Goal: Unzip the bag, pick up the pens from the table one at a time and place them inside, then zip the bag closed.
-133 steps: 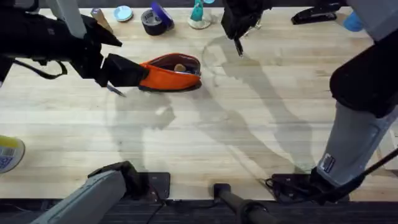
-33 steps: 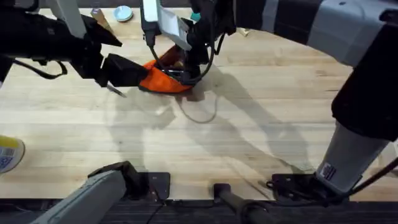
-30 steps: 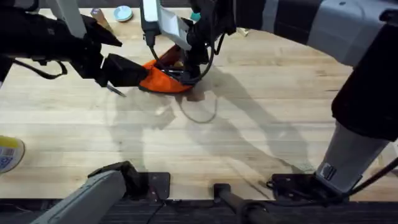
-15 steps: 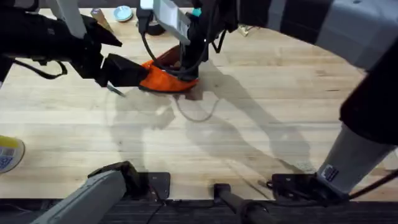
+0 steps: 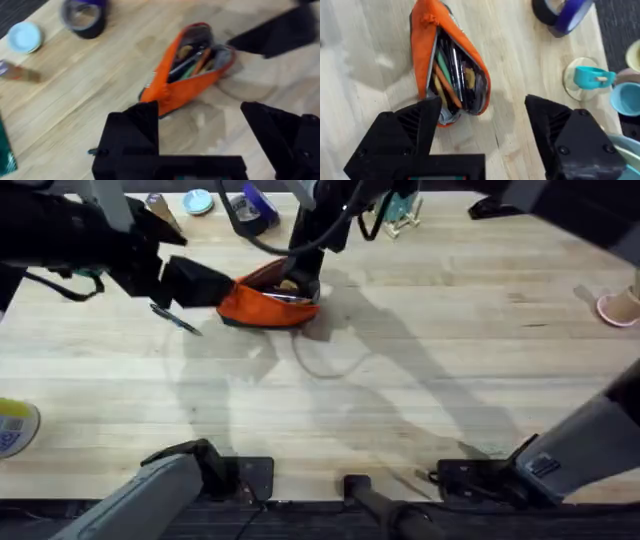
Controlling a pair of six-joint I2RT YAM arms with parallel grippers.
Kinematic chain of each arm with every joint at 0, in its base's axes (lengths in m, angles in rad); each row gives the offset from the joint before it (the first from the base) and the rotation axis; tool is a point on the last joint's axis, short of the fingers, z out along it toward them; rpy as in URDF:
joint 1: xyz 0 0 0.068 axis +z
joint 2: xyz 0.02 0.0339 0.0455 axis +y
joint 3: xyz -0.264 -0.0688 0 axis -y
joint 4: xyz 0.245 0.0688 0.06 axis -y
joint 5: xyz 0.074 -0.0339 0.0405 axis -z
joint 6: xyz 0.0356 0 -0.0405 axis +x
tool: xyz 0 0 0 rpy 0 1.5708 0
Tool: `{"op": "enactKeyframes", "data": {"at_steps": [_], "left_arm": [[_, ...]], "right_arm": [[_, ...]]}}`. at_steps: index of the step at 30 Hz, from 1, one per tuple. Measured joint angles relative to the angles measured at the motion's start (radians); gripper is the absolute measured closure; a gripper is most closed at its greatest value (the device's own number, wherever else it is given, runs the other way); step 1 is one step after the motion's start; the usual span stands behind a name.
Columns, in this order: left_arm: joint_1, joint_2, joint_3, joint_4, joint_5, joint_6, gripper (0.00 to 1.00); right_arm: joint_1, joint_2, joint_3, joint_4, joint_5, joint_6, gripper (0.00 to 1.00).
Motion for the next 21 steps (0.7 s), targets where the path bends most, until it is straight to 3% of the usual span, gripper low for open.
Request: {"op": "enactKeyframes", "data": {"at_steps": [8, 14, 21], "left_arm": [[0.084, 0.000, 0.000, 0.109, -0.028, -0.164, 0.008], [0.123, 0.000, 0.000, 0.115, -0.062, -0.201, 0.008], [0.123, 0.001, 0.000, 0.115, -0.142, -0.213, 0.008]], "right_arm": [[-0.057, -0.094, 0.004, -0.091, 0.003, 0.100, 0.005], [-0.107, -0.130, 0.008, -0.228, 0.004, 0.128, 0.005], [-0.111, -0.170, 0.010, -0.326, 0.006, 0.168, 0.005]]}}
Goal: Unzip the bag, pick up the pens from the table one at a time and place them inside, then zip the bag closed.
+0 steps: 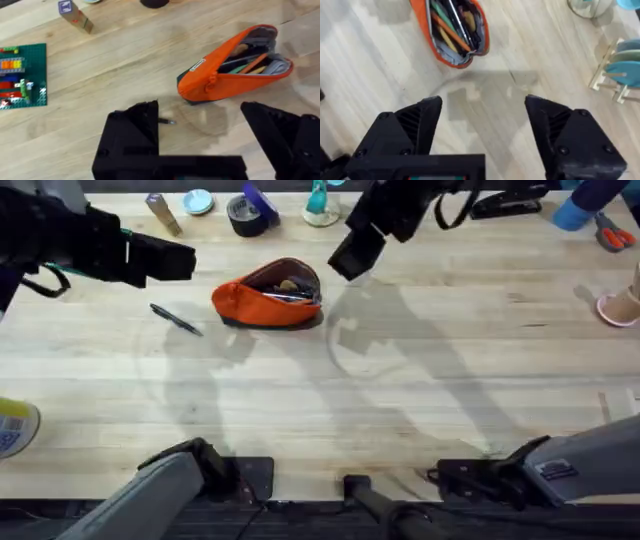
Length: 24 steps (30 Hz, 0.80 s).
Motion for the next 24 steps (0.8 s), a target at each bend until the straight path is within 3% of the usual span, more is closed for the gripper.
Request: {"op": "enactKeyframes", "data": {"at_steps": [11, 17, 20, 24], "left_arm": [[0.003, 0.133, 0.000, 0.036, -0.044, -0.004, 0.008], [0.031, 0.198, 0.000, 0.102, -0.057, -0.035, 0.008], [0.049, 0.237, 0.000, 0.149, -0.100, -0.120, 0.008], [0.062, 0.304, 0.000, 0.183, -0.198, -0.314, 0.008]], "right_arm": [[0.000, -0.115, 0.002, -0.110, -0.001, 0.060, 0.005], [0.000, -0.141, 0.004, -0.120, -0.016, 0.083, 0.005], [0.000, -0.141, 0.004, -0.120, -0.022, 0.086, 0.005], [0.000, -0.141, 0.004, -0.120, -0.023, 0.089, 0.005]]}}
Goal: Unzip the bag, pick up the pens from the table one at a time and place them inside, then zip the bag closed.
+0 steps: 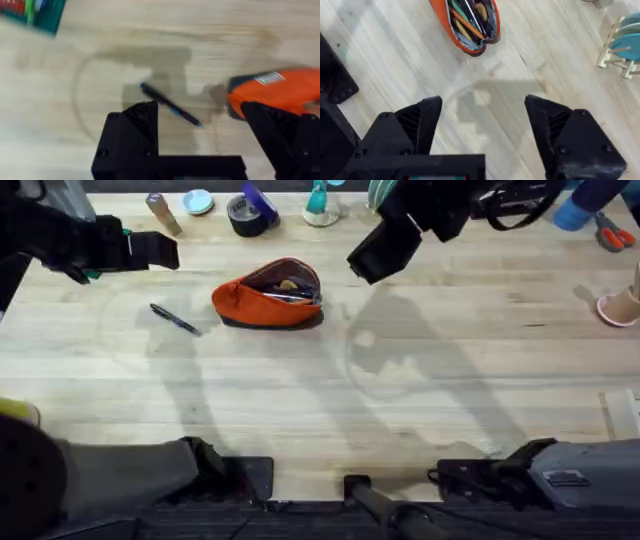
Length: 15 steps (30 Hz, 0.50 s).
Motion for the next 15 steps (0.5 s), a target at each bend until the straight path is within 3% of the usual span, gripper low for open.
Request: {"op": "enactKeyframes", "data": {"at_steps": [4, 12, 15], "left_arm": [[0.002, 0.063, 0.000, 0.009, -0.102, -0.235, 0.008], [0.002, 0.167, 0.000, -0.029, -0.227, -0.657, 0.007], [0.001, 0.206, 0.000, -0.056, -0.259, -0.782, 0.007]], "right_arm": [[0.000, 0.000, 0.000, 0.000, 0.000, 0.000, 0.005], [0.000, 0.000, 0.000, 0.000, 0.000, 0.000, 0.005], [0.000, 0.000, 0.000, 0.000, 0.000, 0.000, 0.005]]}}
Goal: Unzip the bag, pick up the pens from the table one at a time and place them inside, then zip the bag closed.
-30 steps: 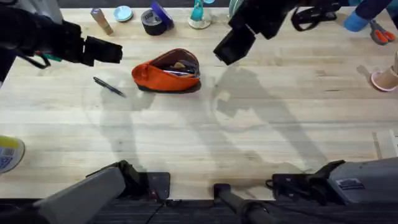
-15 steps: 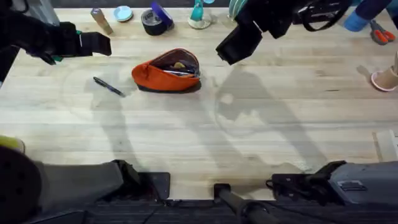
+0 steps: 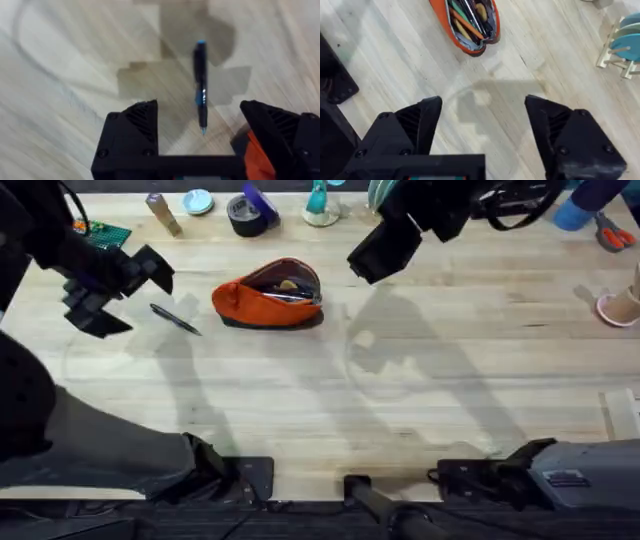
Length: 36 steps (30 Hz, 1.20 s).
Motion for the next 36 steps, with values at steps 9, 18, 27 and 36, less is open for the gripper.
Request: {"op": "enactKeyframes", "data": {"at_steps": [9, 18, 27, 36], "left_arm": [[-0.051, 0.050, 0.000, -0.016, -0.039, -0.238, 0.007], [-0.082, 0.153, 0.000, -0.007, -0.056, -0.328, 0.007], [-0.082, 0.190, 0.022, 0.009, -0.050, -0.251, 0.008], [-0.085, 0.204, 0.038, 0.021, -0.036, -0.211, 0.334]], "right_arm": [[0.000, 0.000, 0.000, 0.000, 0.000, 0.000, 0.005], [0.000, 0.000, 0.000, 0.000, 0.000, 0.000, 0.005], [0.000, 0.000, 0.000, 0.000, 0.000, 0.000, 0.006], [0.000, 0.000, 0.000, 0.000, 0.000, 0.000, 0.005]]}}
